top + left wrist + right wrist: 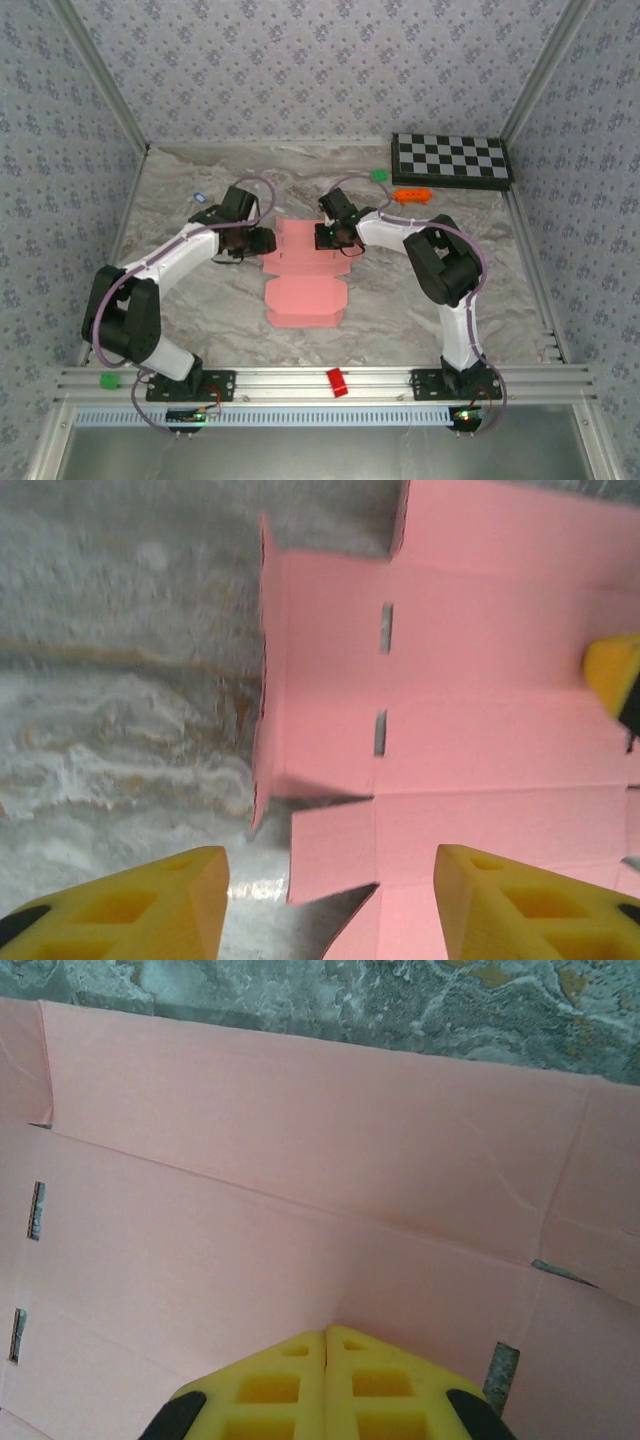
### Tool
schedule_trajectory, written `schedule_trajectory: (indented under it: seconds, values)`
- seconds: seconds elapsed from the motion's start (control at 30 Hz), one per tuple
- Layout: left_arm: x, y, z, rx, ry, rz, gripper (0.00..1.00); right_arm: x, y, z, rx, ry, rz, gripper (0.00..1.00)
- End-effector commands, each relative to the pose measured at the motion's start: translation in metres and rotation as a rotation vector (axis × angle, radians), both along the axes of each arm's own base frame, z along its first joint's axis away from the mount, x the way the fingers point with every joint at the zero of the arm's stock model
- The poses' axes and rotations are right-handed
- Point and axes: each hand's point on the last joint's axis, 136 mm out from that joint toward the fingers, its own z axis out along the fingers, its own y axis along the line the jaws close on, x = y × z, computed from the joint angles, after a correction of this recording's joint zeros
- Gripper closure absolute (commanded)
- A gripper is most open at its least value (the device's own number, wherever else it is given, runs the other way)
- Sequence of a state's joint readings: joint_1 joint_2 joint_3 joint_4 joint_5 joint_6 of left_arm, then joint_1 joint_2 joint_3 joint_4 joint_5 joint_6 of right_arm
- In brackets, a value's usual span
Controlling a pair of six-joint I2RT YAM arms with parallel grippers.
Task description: Fold the paper box
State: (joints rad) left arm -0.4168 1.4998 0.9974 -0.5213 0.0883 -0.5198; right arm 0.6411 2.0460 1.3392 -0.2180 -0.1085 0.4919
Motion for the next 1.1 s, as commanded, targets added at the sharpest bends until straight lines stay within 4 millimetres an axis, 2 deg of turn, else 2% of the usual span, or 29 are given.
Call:
schedule_trajectory:
  seconds: [0.0, 0.27, 0.37, 0.63, 0.8, 1.07]
  values:
    - [-0.003, -0.007, 0.001, -0.075, -0.017, 0.060, 0.41, -0.018, -0.020, -0.028, -0.092, 0.074, -0.034, 1.00]
    - [-0.015, -0.020, -0.033, -0.159, 0.072, 0.085, 0.40, -0.019, -0.018, -0.027, -0.089, 0.073, -0.031, 1.00]
    - [-0.013, -0.027, -0.035, -0.184, 0.070, 0.074, 0.41, -0.018, -0.018, -0.027, -0.092, 0.071, -0.030, 1.00]
    - [-0.012, -0.030, -0.045, -0.182, 0.100, 0.081, 0.43, -0.018, -0.018, -0.028, -0.094, 0.075, -0.031, 1.00]
    - [-0.010, -0.036, -0.037, -0.202, 0.075, 0.052, 0.48, -0.018, -0.018, -0.028, -0.093, 0.075, -0.032, 1.00]
    - [-0.009, -0.054, -0.018, -0.190, 0.007, -0.052, 0.49, -0.019, -0.016, -0.030, -0.091, 0.079, -0.031, 1.00]
